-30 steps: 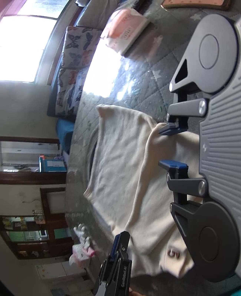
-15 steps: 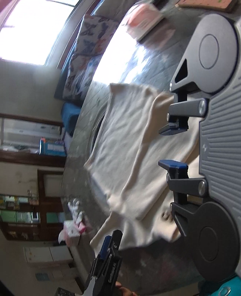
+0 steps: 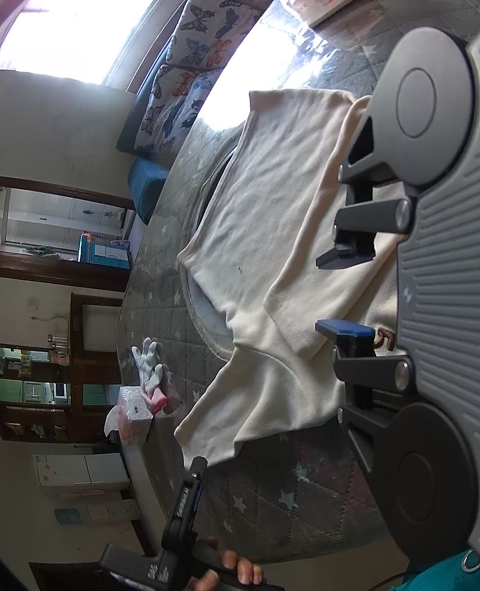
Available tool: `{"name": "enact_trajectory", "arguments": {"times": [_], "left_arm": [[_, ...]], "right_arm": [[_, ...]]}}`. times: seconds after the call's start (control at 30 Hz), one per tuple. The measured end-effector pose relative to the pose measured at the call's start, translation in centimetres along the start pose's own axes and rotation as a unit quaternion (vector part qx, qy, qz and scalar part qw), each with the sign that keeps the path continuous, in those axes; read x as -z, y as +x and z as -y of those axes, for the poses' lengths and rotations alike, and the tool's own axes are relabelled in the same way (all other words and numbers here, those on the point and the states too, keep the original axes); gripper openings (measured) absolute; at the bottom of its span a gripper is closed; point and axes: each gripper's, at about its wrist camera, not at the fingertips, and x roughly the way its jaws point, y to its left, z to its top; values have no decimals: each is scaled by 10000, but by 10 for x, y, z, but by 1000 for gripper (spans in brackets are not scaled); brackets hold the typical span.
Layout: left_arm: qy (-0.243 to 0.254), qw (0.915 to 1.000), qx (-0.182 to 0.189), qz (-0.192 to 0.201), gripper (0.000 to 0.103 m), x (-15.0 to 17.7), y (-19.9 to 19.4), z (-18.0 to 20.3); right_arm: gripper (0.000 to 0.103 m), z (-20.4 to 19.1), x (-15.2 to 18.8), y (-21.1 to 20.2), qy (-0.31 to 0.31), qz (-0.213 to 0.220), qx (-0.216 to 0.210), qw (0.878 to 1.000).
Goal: Fold clothes
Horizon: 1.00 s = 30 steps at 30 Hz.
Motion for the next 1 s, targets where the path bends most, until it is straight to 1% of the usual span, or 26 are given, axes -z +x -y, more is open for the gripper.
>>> {"name": "enact_trajectory", "arguments": {"times": [0.07,0.1,0.13,0.17,0.2,0.23,0.27,0.3,0.37,0.43,0.53,0.67,0.8,0.87,1.0], "left_arm": [[-72,10000,1,-19,56,-2,5,1],[-79,10000,-4,9,54,-3,7,2],[-52,10000,-22,39,45,-3,9,3],[-17,10000,-54,61,38,-4,10,5],[-22,10000,-41,71,23,-4,10,7],[-95,9999,30,84,11,-5,10,7],[-189,9997,117,99,10,-6,10,6],[-181,9994,203,192,9,-7,6,9],[-58,9981,419,439,8,-10,-4,19],[92,9951,748,639,7,-15,-15,33],[225,9890,1277,710,6,-24,-27,58],[538,9748,2041,716,6,-34,-39,102],[929,9541,2791,565,6,-31,-48,157],[1144,9443,3051,463,6,-25,-49,182],[1533,9256,3457,154,6,-3,-46,227]], "right_arm": [[29,0,0,0,8,-9,26,10000],[29,1,0,-1,17,-14,37,10000],[29,2,1,-1,33,-22,53,10000],[29,3,2,-2,51,-29,70,10000],[30,4,3,-3,69,-37,87,9999],[29,5,4,-3,87,-44,104,9999],[29,7,6,-4,120,-44,122,9998],[29,9,7,-6,157,-43,139,9998],[30,13,11,-8,233,-39,175,9996],[30,18,14,-11,308,-34,208,9993],[30,26,20,-17,450,25,278,9986],[30,40,29,-28,681,142,377,9969],[30,56,40,-37,876,188,517,9946],[30,66,47,-43,985,213,596,9931],[30,89,62,-54,1254,267,795,9886]]}}
